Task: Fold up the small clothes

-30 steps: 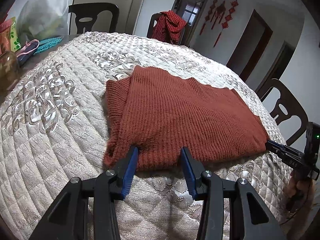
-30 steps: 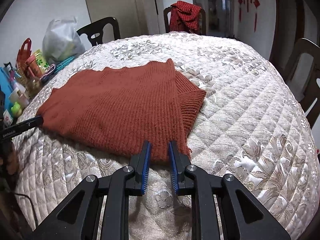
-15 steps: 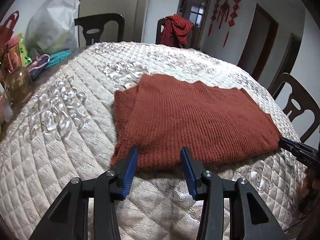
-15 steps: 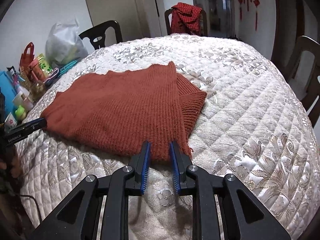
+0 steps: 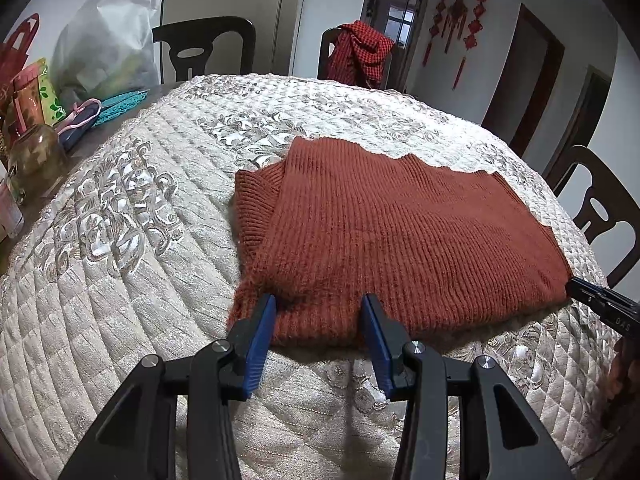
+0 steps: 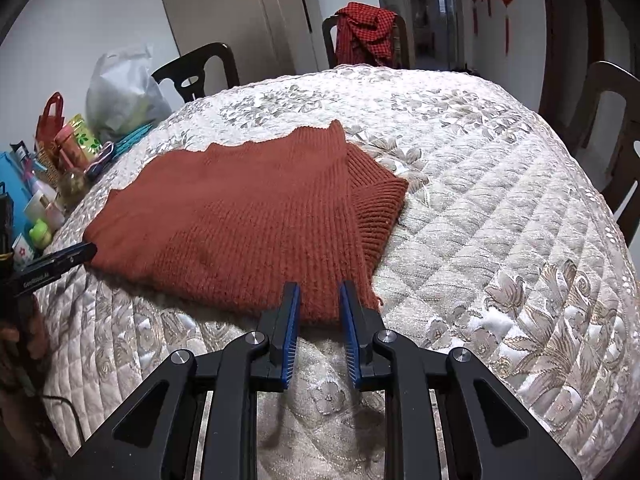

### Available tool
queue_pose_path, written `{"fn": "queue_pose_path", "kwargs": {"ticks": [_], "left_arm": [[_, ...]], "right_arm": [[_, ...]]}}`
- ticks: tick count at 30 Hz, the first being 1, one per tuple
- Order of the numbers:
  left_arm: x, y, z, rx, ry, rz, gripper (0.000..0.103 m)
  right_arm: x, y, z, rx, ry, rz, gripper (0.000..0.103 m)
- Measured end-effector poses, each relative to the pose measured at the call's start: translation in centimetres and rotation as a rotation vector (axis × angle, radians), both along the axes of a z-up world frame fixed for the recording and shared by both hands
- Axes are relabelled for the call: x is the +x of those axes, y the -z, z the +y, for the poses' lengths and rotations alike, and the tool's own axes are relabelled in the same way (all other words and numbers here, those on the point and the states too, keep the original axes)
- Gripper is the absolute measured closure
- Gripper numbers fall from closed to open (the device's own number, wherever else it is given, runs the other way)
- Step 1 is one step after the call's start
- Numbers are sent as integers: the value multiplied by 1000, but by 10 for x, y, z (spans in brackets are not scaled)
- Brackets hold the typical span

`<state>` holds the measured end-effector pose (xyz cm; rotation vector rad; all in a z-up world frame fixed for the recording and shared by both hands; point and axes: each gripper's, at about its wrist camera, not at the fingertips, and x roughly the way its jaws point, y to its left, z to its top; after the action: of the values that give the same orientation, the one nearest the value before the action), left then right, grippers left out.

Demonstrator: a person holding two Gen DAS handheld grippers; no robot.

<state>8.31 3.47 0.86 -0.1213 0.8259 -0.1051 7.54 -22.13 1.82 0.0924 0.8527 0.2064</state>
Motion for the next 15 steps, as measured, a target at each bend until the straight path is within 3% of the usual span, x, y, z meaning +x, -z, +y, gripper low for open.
{"fn": "queue_pose_path", "kwargs": {"ticks": [6, 10, 15], "left_arm": [[-3, 0, 0, 3, -3, -2, 56], [-14, 0, 2, -5, -11, -2, 56], [-38, 8, 13, -63, -29, -10, 53]], "right_arm": [[-4, -2, -3, 22, -4, 1, 80], [-17, -2, -7, 80, -26, 10, 63], [-32, 7, -14, 144, -20, 45, 63]]}}
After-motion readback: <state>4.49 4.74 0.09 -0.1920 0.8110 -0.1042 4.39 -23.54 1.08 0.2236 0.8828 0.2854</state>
